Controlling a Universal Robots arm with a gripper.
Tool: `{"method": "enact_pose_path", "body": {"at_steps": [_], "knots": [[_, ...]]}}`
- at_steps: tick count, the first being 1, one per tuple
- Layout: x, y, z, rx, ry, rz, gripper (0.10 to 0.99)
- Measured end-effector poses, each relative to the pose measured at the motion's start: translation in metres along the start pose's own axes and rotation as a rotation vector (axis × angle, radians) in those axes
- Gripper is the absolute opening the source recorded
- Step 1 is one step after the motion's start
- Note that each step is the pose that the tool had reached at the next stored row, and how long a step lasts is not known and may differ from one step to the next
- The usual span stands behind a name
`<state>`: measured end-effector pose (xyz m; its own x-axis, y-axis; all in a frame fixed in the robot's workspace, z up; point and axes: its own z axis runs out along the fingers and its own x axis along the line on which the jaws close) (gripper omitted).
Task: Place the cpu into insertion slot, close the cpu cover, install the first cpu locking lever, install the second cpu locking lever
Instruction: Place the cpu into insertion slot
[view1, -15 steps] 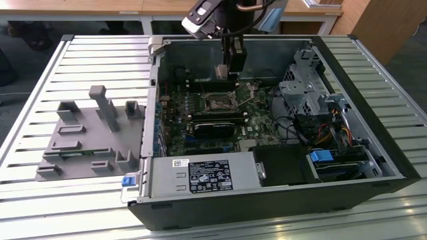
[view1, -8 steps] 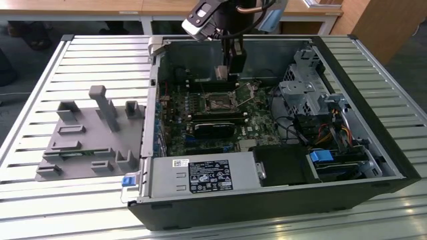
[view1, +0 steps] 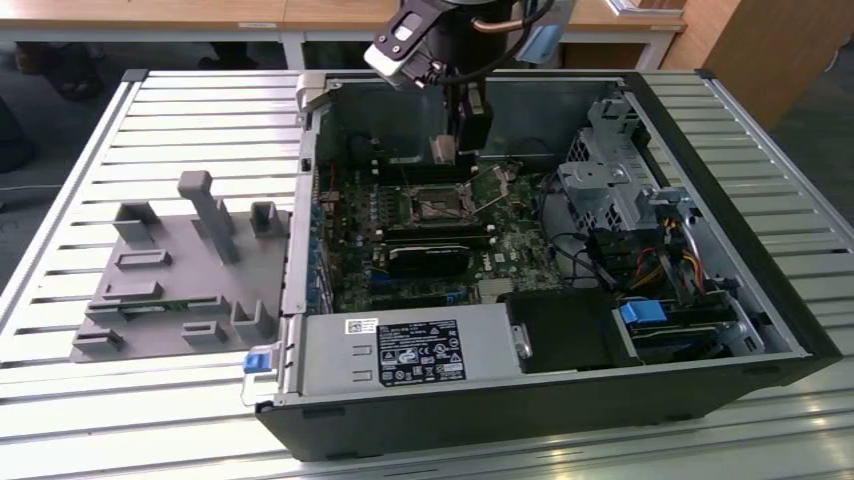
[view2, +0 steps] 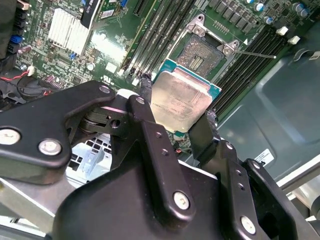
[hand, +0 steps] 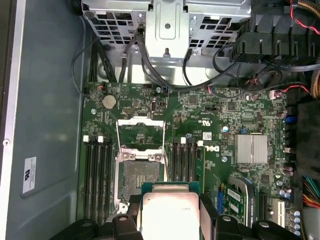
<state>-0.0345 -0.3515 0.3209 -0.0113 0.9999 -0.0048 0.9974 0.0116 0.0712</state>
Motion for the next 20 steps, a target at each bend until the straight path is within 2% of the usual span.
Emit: {"method": "enact_pose_path", "body": {"at_steps": [20], "knots": [[0.0001, -0.0008, 0.0112, -0.001, -0.0006, 0.0, 0.541]]}}
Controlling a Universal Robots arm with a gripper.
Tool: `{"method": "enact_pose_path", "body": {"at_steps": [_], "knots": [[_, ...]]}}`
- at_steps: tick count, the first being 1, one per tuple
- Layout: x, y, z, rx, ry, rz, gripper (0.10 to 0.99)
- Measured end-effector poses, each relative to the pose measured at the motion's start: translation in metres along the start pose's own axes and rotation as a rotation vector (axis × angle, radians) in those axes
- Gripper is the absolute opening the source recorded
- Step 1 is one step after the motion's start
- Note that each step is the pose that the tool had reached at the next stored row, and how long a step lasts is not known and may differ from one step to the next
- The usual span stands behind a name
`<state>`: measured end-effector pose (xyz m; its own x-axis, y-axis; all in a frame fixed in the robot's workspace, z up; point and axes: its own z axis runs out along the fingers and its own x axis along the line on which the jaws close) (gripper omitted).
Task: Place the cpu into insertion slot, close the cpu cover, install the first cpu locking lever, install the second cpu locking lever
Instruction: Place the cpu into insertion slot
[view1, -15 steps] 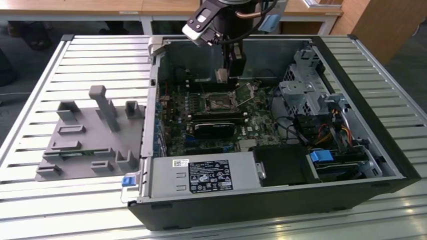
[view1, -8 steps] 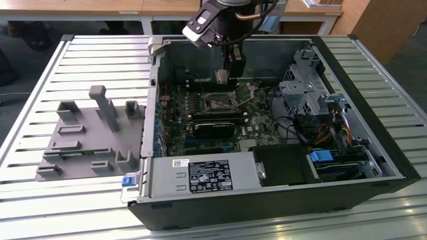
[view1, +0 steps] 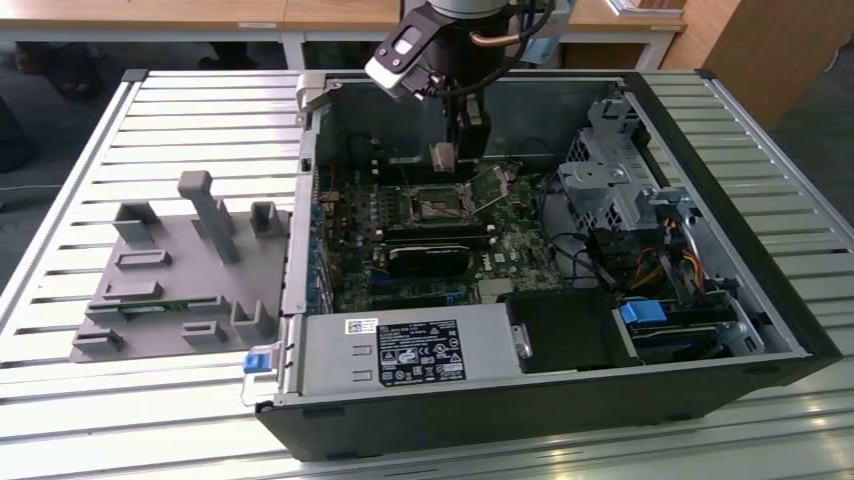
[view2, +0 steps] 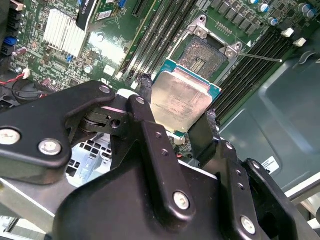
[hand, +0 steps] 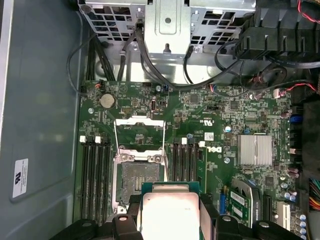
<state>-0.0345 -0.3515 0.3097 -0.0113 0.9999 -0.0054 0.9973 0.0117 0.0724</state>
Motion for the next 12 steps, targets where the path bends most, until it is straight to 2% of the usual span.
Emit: {"method": "enact_pose_path", "body": {"at_steps": [12], "knots": [[0.0, -0.0004, 0.0061, -0.001, 0.0, 0.0, 0.541]]}}
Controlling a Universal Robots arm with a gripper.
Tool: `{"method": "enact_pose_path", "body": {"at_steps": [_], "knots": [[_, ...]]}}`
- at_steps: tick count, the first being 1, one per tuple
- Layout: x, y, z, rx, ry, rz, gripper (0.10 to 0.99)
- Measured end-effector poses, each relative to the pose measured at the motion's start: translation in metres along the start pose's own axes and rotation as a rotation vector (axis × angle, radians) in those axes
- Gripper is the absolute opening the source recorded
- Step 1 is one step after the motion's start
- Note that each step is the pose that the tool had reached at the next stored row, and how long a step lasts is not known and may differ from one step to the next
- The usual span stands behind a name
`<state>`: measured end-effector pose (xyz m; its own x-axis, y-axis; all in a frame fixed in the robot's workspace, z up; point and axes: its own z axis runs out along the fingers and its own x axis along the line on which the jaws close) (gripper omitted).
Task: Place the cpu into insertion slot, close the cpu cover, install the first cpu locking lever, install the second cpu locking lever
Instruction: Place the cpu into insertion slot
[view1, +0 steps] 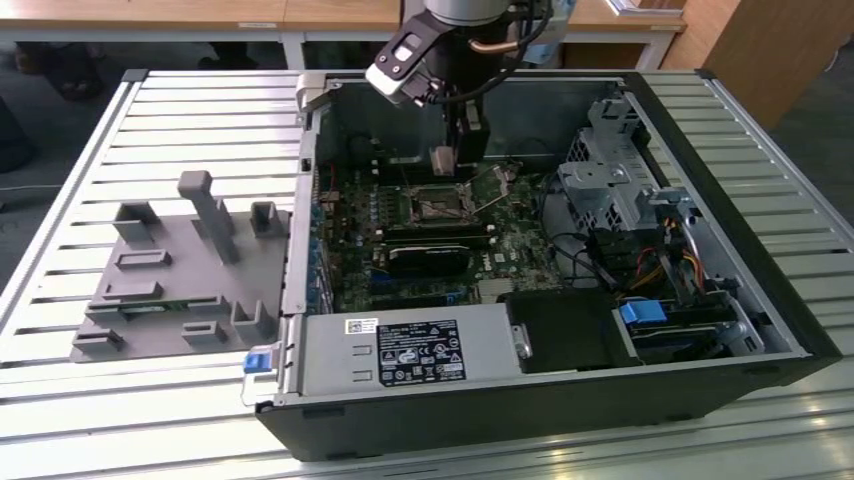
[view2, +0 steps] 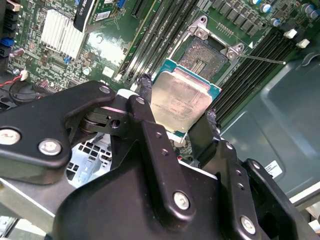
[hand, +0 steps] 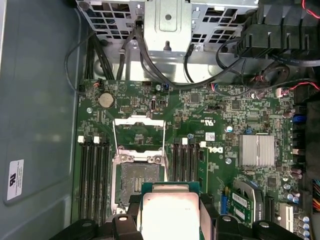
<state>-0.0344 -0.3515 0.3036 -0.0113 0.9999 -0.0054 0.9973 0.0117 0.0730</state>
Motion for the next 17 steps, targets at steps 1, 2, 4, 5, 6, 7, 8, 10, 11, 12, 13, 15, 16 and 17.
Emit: {"method": "enact_pose_path", "body": {"at_steps": [1, 2, 4, 5, 6, 7, 8, 10, 11, 12, 13, 15, 16, 17], "knots": [[0.0, -0.0001, 0.0007, 0.0, 0.0, 0.0, 0.541], [0.0, -0.0001, 0.0013, 0.0, 0.0, 0.0, 0.541], [0.0, -0.0002, 0.0025, -0.001, 0.0, 0.0, 0.541], [0.0, -0.0002, 0.0033, -0.001, 0.0, 0.0, 0.541], [0.0, -0.0003, 0.004, -0.001, -0.0001, 0.0, 0.541], [0.0, -0.0003, 0.0046, -0.001, 0.0, 0.0, 0.541], [0.0, -0.0004, 0.0058, -0.001, 0.0, 0.0, 0.541], [0.0, -0.0005, 0.0065, -0.001, -0.0001, 0.0, 0.541], [0.0001, -0.0006, 0.0076, -0.001, 0.0001, 0.0, 0.541], [0.0001, -0.0006, 0.008, -0.001, 0.0001, 0.0, 0.541], [0.0, -0.0006, 0.0083, -0.001, 0.0, 0.0, 0.541], [0.0, -0.0007, 0.0089, -0.001, 0.0, 0.0, 0.541], [0.0001, -0.0007, 0.0093, -0.001, 0.0001, 0.0, 0.541], [0.0001, -0.0007, 0.0097, -0.001, 0.0001, 0.0, 0.541]]}}
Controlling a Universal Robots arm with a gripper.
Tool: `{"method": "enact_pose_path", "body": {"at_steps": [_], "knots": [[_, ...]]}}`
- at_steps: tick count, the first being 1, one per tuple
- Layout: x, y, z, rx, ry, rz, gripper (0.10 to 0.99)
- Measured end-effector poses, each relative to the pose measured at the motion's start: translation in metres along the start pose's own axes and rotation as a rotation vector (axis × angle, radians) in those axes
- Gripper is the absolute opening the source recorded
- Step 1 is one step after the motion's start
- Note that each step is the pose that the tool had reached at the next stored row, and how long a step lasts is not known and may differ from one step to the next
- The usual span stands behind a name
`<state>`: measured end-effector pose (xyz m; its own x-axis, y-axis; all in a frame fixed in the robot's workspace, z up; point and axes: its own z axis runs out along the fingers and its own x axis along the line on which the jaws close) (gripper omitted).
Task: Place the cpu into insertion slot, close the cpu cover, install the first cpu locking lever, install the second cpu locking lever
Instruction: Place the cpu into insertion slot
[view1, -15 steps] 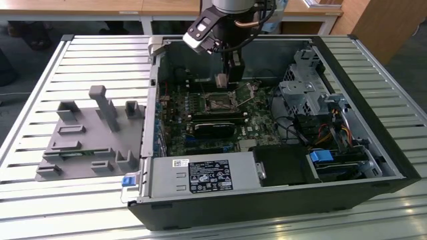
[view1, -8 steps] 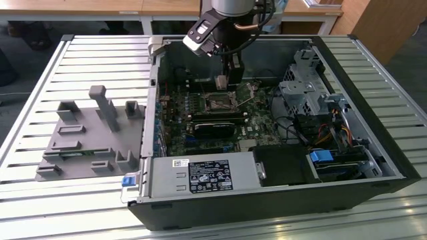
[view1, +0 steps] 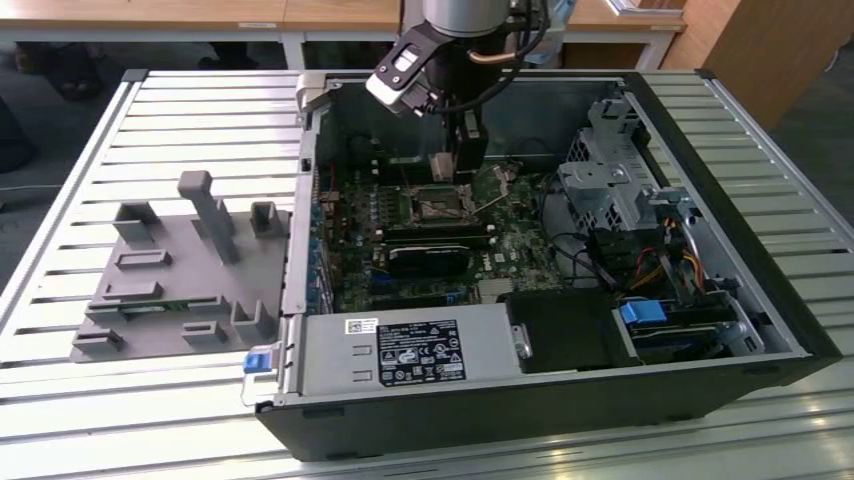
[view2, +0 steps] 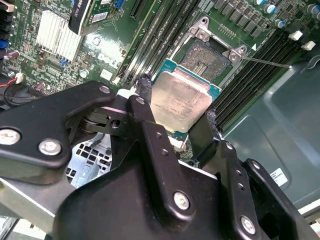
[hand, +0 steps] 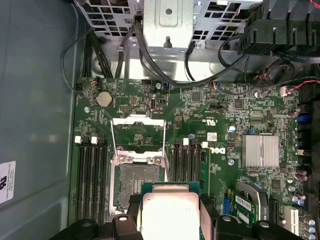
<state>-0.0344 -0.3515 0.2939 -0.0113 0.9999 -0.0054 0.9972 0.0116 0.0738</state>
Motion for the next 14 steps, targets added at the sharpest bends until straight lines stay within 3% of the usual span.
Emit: {"method": "enact_pose_path", "body": {"at_steps": [14], "knots": [[0.0003, -0.0005, 0.0061, 0.0, -0.0003, 0.0, 0.541]]}}
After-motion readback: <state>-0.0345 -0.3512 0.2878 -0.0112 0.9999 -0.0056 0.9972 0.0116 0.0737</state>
